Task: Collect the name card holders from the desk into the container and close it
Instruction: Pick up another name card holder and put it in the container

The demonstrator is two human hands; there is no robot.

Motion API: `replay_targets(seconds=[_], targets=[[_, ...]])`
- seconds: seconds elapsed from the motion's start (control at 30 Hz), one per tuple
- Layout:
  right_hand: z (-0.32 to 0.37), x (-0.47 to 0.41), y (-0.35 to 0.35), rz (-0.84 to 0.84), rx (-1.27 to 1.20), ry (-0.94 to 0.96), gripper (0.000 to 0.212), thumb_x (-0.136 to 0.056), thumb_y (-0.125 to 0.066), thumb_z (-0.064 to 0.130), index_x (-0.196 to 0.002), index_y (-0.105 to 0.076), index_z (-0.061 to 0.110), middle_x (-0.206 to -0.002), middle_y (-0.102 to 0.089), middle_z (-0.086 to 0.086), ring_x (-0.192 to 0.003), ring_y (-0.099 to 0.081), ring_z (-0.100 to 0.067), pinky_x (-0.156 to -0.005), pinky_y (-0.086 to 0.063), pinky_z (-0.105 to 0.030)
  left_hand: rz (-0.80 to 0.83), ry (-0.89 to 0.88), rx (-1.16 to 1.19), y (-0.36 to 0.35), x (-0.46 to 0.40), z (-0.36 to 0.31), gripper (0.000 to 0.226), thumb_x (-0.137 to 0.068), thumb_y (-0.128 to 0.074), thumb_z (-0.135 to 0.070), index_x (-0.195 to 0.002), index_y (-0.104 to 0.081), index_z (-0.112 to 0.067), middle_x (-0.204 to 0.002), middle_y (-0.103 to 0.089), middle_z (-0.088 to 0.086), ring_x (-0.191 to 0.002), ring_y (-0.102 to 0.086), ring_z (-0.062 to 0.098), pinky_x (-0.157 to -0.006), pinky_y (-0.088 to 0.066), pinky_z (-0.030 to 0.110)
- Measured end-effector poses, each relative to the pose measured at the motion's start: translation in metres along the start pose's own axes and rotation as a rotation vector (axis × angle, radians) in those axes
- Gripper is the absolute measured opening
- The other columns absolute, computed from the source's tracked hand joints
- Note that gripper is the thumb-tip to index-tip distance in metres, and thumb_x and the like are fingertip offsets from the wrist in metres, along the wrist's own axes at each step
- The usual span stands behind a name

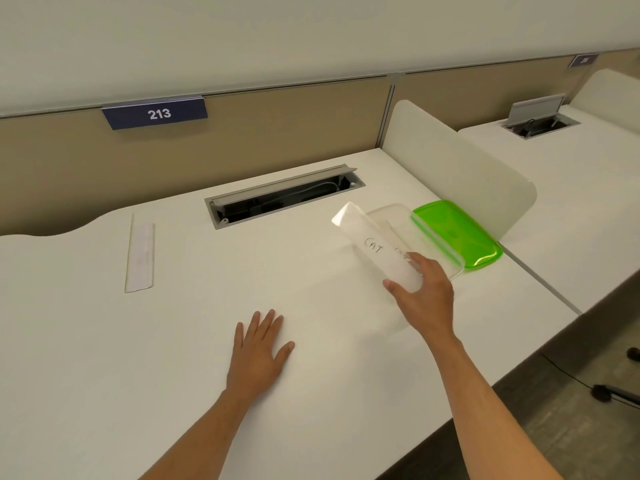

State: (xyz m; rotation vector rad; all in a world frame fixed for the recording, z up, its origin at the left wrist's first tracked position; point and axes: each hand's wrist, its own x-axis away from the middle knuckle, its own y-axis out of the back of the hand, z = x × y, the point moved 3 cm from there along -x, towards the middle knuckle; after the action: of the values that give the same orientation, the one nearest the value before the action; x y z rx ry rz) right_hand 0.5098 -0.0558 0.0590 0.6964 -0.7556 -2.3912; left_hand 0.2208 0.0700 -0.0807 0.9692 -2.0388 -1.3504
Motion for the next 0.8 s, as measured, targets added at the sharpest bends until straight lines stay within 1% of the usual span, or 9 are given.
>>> replay_targets(seconds=[0.07, 0.13, 0.23, 0.37, 0.47, 0.6, 0.7, 0.8], targets=[[-0.003, -0.009, 0.004, -0.061, 0.037, -0.047, 0.065, -0.070, -0.084, 0.033, -0.129, -0.057, 0.022, -0.121, -0.060, 0.002, -0.116, -0.055, -0.021, -0.094, -0.044, -0.038, -0.011, -0.005, -0.040, -0.001, 0.002, -0.001, 0.074, -0.091, -0.010, -0.067, -0.155, -0.023, -0.030, -0.162, -0.011, -0.013, -0.150, 0.004, 0.010, -0.121, 0.010, 0.039], [-0.008, -0.018, 0.006, -0.085, 0.099, -0.091, 0.064, -0.072, -0.082, 0.035, -0.129, -0.056, 0.023, -0.124, -0.059, 0.000, -0.119, -0.053, -0.023, -0.093, -0.043, -0.039, -0.002, 0.003, -0.074, -0.003, 0.002, -0.001, 0.074, -0.092, -0.007, -0.066, -0.155, -0.019, -0.031, -0.163, -0.008, -0.013, -0.149, 0.007, 0.008, -0.121, 0.011, 0.039], [-0.017, -0.030, 0.007, -0.079, 0.158, -0.165, 0.064, -0.072, -0.082, 0.035, -0.130, -0.056, 0.023, -0.127, -0.058, -0.002, -0.122, -0.051, -0.025, -0.095, -0.044, -0.043, 0.009, 0.012, -0.104, -0.003, 0.002, -0.001, 0.074, -0.091, -0.004, -0.066, -0.156, -0.015, -0.032, -0.163, -0.004, -0.015, -0.147, 0.012, 0.006, -0.120, 0.014, 0.038], [-0.029, -0.042, 0.006, -0.056, 0.178, -0.235, 0.066, -0.070, -0.084, 0.034, -0.129, -0.057, 0.023, -0.127, -0.059, -0.002, -0.121, -0.053, -0.025, -0.095, -0.045, -0.042, 0.009, 0.015, -0.093, -0.003, 0.003, -0.002, 0.073, -0.092, -0.006, -0.065, -0.156, -0.016, -0.031, -0.162, -0.004, -0.016, -0.148, 0.010, 0.006, -0.120, 0.013, 0.038], [-0.032, -0.053, 0.002, 0.011, 0.228, -0.236, 0.069, -0.068, -0.086, 0.032, -0.129, -0.057, 0.020, -0.126, -0.060, -0.005, -0.119, -0.055, -0.027, -0.091, -0.048, -0.041, 0.016, 0.016, -0.104, -0.003, 0.004, -0.002, 0.072, -0.092, -0.006, -0.065, -0.156, -0.014, -0.032, -0.161, 0.001, -0.017, -0.148, 0.013, 0.006, -0.119, 0.014, 0.037], [-0.034, -0.064, -0.007, 0.128, 0.305, -0.246, 0.072, -0.064, -0.090, 0.028, -0.127, -0.056, 0.014, -0.124, -0.061, -0.008, -0.116, -0.058, -0.030, -0.088, -0.051, -0.043, 0.006, 0.014, -0.093, -0.002, 0.004, -0.002, 0.070, -0.094, -0.009, -0.064, -0.156, -0.016, -0.032, -0.161, -0.001, -0.018, -0.148, 0.012, 0.006, -0.120, 0.014, 0.037], [-0.036, -0.068, -0.014, 0.186, 0.372, -0.249, 0.071, -0.065, -0.090, 0.028, -0.124, -0.056, 0.012, -0.121, -0.061, -0.010, -0.113, -0.059, -0.033, -0.086, -0.051, -0.043, 0.008, 0.012, -0.098, -0.003, 0.003, -0.003, 0.070, -0.094, -0.009, -0.064, -0.155, -0.016, -0.032, -0.161, -0.002, -0.017, -0.149, 0.012, 0.006, -0.120, 0.013, 0.038], [-0.041, -0.068, -0.020, 0.247, 0.395, -0.263, 0.064, -0.068, -0.087, 0.032, -0.119, -0.056, 0.010, -0.116, -0.062, -0.012, -0.107, -0.059, -0.035, -0.079, -0.050, -0.041, 0.009, 0.013, -0.098, -0.003, 0.003, -0.003, 0.070, -0.094, -0.008, -0.064, -0.156, -0.015, -0.032, -0.161, -0.001, -0.018, -0.149, 0.012, 0.006, -0.120, 0.012, 0.038]])
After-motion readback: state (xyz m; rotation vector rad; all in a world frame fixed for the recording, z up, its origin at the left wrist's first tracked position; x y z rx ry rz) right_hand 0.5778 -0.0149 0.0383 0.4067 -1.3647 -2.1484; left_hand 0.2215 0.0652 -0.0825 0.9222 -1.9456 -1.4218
